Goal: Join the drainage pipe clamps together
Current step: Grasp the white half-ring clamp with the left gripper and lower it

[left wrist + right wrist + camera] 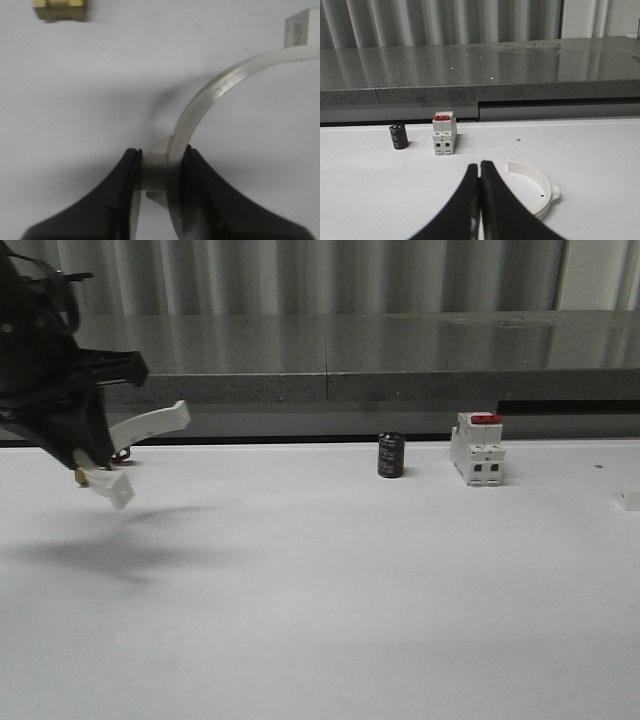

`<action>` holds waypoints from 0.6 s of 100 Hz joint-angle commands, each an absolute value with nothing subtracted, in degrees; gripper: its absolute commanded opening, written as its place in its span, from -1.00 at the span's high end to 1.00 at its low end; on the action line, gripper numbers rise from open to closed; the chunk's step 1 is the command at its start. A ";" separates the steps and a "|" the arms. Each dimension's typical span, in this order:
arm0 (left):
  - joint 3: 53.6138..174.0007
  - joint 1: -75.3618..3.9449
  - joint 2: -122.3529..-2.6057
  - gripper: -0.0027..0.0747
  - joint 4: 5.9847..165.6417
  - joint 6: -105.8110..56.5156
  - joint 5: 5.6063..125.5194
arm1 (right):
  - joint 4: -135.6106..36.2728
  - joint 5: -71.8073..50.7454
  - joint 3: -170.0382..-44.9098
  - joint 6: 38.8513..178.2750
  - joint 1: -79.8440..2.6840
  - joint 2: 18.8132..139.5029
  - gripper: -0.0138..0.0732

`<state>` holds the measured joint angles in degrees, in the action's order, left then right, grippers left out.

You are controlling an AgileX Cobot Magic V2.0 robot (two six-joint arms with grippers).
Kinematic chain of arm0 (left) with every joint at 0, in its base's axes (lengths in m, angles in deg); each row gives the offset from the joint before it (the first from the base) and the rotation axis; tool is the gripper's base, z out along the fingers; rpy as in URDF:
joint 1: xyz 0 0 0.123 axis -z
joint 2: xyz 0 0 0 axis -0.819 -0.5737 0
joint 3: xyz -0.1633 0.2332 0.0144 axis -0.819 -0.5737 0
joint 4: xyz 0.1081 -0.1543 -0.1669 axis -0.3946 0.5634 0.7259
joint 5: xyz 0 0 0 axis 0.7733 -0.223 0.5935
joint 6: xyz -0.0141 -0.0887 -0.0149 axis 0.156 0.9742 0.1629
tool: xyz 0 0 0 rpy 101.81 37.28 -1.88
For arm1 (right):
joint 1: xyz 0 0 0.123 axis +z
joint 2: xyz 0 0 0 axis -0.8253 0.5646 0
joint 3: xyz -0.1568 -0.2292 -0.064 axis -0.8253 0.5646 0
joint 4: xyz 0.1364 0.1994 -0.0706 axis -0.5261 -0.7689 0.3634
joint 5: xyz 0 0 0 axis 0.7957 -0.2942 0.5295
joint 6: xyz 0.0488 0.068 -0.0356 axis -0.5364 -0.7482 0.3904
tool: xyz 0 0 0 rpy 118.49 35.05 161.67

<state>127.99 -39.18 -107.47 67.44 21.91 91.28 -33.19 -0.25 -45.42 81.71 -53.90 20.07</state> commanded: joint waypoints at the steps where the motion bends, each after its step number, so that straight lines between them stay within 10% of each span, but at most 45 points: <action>1: 128.93 -35.99 -104.76 0.88 67.49 25.74 86.01 | -33.19 4.42 -46.57 82.10 -54.19 19.14 0.83; 60: 129.03 -28.86 -114.40 0.88 67.01 31.32 82.26 | -33.19 4.42 -46.57 82.10 -54.19 19.14 0.83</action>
<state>127.66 -29.52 -116.81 66.88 30.37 85.24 -33.19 -0.25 -45.42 81.71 -53.90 20.07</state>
